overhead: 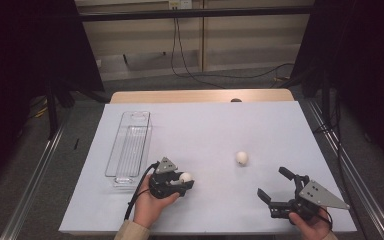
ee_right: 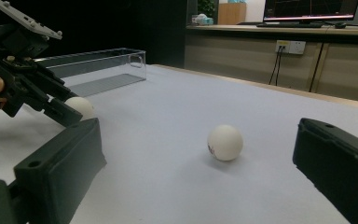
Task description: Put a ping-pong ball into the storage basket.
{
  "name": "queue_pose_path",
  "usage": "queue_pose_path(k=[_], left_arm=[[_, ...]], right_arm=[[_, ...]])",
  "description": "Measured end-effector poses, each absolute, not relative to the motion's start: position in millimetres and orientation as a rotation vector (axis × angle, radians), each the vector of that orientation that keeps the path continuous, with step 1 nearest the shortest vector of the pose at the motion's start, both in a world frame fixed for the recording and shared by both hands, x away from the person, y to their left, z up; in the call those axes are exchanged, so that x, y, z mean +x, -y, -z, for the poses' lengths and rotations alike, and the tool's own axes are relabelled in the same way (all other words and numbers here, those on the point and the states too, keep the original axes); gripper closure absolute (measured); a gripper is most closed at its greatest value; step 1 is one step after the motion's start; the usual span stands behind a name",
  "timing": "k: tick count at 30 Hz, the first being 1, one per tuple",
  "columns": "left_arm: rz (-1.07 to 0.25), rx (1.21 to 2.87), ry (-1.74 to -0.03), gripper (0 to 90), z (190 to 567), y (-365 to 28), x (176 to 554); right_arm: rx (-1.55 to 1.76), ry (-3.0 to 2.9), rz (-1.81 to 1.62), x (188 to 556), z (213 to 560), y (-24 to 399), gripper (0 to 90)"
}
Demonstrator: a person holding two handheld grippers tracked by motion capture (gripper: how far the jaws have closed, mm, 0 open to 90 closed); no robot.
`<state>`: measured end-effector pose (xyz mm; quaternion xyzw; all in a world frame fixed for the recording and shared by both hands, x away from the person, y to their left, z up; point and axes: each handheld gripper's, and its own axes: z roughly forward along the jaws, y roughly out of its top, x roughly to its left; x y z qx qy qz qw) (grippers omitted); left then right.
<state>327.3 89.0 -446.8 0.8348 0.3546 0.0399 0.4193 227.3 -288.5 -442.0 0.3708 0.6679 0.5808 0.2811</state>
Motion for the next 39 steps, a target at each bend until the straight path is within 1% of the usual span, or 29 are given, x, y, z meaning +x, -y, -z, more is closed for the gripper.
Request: queue_pose_path(k=[39], left_arm=[[-0.130, 2.038, -0.932, 51.0, 420, -98, 338]], right_arm=[[0.994, -1.796, -1.557, 227, 442, 288, 1.3]])
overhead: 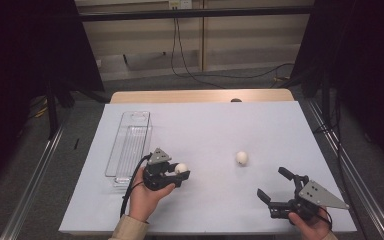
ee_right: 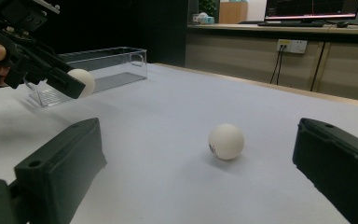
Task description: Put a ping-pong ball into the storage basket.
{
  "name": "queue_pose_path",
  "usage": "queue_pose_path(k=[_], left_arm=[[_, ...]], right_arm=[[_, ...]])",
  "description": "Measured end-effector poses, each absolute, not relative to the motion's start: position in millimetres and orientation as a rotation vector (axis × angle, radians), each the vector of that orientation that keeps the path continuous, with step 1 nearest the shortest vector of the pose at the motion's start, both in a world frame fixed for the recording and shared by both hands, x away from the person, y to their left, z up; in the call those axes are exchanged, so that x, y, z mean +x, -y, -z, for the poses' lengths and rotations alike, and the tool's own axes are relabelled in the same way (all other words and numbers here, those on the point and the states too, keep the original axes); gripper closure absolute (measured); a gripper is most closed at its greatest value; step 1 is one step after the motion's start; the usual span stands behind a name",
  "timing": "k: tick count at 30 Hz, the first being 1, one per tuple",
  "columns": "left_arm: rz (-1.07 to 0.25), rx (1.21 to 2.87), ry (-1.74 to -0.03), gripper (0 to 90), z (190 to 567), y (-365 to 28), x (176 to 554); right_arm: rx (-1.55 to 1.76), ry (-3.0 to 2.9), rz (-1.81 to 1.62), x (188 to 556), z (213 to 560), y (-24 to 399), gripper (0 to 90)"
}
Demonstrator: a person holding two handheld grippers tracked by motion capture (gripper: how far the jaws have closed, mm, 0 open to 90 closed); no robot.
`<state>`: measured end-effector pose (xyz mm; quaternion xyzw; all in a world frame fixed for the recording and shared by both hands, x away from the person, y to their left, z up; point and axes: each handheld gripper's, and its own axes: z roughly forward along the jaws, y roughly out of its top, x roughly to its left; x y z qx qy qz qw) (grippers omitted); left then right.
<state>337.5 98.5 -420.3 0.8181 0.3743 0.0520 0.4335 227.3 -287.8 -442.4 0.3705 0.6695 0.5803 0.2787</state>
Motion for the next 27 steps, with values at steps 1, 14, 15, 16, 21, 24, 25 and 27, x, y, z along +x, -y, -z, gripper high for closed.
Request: queue_pose_path(k=[1, 14, 15, 16, 21, 24, 25, 27], left_arm=[[-0.128, 2.040, -0.933, 51.0, 420, -99, 338], [-0.138, 2.026, -0.946, 51.0, 416, -105, 339], [-0.141, 2.028, -0.946, 51.0, 415, -106, 339], [-0.140, 2.022, -0.950, 51.0, 415, -106, 339], [-0.142, 2.020, -0.958, 51.0, 415, -108, 340], [-0.146, 2.012, -0.964, 51.0, 413, -109, 341], [-0.149, 2.008, -0.963, 51.1, 413, -109, 341], [-0.149, 2.007, -0.959, 51.0, 411, -110, 342]], right_arm=[[0.993, -1.797, -1.556, 227, 442, 288, 1.3], [0.989, -1.800, -1.558, 227, 442, 287, 1.3], [0.990, -1.799, -1.558, 227, 443, 287, 1.3], [0.990, -1.800, -1.557, 227, 443, 287, 1.3], [0.989, -1.798, -1.556, 227, 442, 288, 1.3], [0.988, -1.798, -1.557, 227, 442, 288, 1.3], [0.989, -1.797, -1.557, 227, 442, 288, 1.3], [0.989, -1.798, -1.556, 227, 442, 288, 1.3]])
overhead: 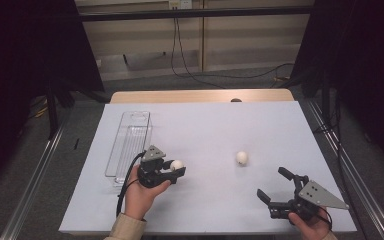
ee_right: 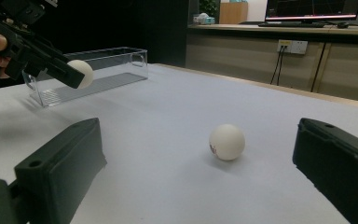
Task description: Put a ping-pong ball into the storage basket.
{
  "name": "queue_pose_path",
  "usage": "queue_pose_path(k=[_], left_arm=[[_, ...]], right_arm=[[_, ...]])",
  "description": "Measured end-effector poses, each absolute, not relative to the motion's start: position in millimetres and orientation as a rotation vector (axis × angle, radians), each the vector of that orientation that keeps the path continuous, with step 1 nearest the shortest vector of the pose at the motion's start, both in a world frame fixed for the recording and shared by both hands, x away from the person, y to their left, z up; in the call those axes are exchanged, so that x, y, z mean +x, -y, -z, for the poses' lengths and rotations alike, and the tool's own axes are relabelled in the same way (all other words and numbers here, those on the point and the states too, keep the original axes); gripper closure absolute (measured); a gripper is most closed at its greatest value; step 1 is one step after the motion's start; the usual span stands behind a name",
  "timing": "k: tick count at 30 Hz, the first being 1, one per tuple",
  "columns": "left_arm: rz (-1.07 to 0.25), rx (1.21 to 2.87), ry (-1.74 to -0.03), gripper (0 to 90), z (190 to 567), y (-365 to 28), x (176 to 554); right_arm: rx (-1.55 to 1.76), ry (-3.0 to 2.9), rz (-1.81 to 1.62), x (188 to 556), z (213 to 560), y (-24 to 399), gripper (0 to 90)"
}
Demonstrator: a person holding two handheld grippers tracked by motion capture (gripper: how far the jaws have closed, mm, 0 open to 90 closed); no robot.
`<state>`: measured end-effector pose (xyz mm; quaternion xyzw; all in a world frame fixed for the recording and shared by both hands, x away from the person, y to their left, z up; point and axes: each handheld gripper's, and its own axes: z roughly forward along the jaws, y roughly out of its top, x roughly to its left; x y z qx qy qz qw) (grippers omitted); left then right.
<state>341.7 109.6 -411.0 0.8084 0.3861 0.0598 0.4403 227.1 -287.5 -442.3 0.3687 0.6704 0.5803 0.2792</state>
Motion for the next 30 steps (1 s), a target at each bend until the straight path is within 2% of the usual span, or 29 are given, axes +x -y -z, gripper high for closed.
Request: queue_pose_path(k=[30], left_arm=[[-0.166, 1.962, -0.990, 51.1, 399, -117, 348]], right_arm=[[0.991, -1.800, -1.560, 227, 442, 287, 1.3]])
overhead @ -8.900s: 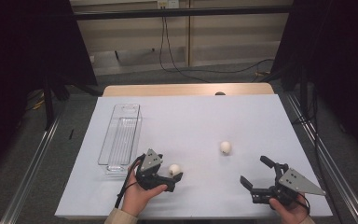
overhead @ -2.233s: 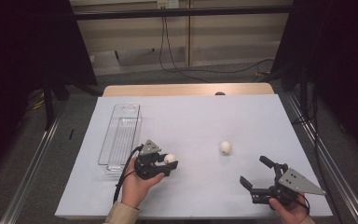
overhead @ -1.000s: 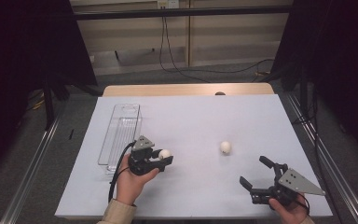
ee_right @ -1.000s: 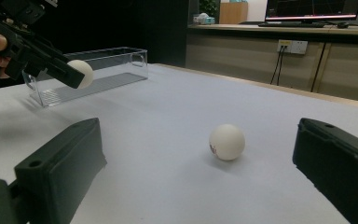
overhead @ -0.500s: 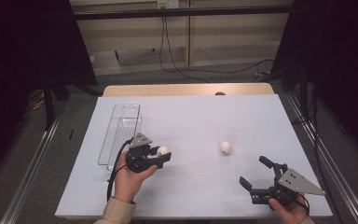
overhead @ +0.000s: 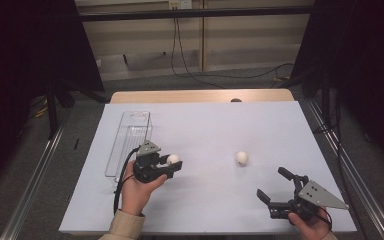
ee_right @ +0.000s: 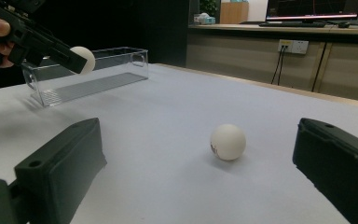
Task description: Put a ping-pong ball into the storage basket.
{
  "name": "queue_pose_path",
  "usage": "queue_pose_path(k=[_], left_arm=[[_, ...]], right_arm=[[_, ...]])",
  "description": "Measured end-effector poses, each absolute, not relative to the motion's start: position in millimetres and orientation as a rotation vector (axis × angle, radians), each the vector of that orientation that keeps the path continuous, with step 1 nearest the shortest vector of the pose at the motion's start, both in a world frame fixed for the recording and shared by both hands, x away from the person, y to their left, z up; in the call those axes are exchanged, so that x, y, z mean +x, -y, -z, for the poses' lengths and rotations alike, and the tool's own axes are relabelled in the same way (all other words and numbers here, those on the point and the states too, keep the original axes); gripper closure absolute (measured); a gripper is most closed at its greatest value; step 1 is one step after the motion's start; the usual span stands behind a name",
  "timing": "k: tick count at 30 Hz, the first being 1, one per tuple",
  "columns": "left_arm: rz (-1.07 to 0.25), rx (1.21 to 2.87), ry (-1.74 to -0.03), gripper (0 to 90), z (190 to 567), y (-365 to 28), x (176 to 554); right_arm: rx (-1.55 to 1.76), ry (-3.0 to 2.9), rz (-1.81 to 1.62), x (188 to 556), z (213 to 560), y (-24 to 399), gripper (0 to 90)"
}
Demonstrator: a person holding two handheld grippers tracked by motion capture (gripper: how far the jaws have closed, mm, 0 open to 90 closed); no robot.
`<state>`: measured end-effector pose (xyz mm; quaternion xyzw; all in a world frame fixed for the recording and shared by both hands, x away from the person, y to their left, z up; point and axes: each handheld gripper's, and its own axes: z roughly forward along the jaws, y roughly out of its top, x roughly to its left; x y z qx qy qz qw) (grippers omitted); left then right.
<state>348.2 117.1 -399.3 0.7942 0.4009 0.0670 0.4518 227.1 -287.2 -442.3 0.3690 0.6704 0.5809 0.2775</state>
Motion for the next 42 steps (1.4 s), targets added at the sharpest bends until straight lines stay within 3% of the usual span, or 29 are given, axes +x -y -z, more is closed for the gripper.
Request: queue_pose_path(k=[42], left_arm=[[-0.186, 1.954, -1.017, 51.0, 391.4, -122.5, 354.5]], right_arm=[[0.986, -1.800, -1.560, 227.2, 442.4, 287.0, 1.3]])
